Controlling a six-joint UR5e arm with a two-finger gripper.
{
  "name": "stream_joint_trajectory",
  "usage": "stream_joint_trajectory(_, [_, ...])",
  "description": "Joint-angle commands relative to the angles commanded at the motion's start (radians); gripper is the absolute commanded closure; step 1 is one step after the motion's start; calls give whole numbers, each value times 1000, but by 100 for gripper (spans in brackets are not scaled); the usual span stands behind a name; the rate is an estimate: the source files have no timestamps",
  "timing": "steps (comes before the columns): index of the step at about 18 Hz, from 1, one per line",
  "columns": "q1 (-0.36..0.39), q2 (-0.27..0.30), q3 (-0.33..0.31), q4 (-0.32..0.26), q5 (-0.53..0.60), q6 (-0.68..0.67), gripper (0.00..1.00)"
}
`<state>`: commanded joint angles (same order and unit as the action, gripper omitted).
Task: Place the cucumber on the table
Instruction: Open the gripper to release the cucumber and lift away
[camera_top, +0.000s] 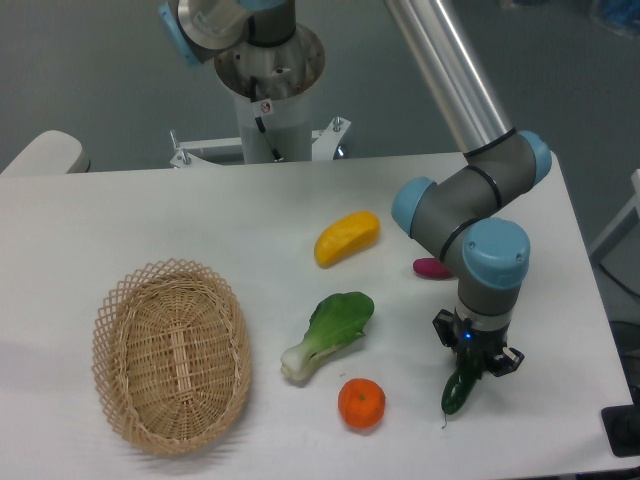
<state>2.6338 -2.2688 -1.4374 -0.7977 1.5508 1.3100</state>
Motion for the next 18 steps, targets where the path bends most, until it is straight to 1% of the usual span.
stream_joint_trajectory(1, [-2, 2, 5, 0, 6, -3, 12])
stream_joint_trajectory(2, [-2, 3, 9, 0, 8, -12, 0])
stream_joint_trajectory(4, [-2, 15, 9, 0, 8, -53, 0])
stream_joint_trajectory(6, [-3, 40, 18, 0, 8, -74, 0])
stream_joint_trajectory(8, [-5, 70, 40, -3, 5, -78, 0])
stream_joint_trajectory(13, [-23, 165, 38, -12, 3, -57, 0])
stream_joint_trajectory(15, [-20, 199, 43, -26, 3, -11, 0])
stream_joint_trajectory(18, [14, 219, 64, -95, 8, 136, 0])
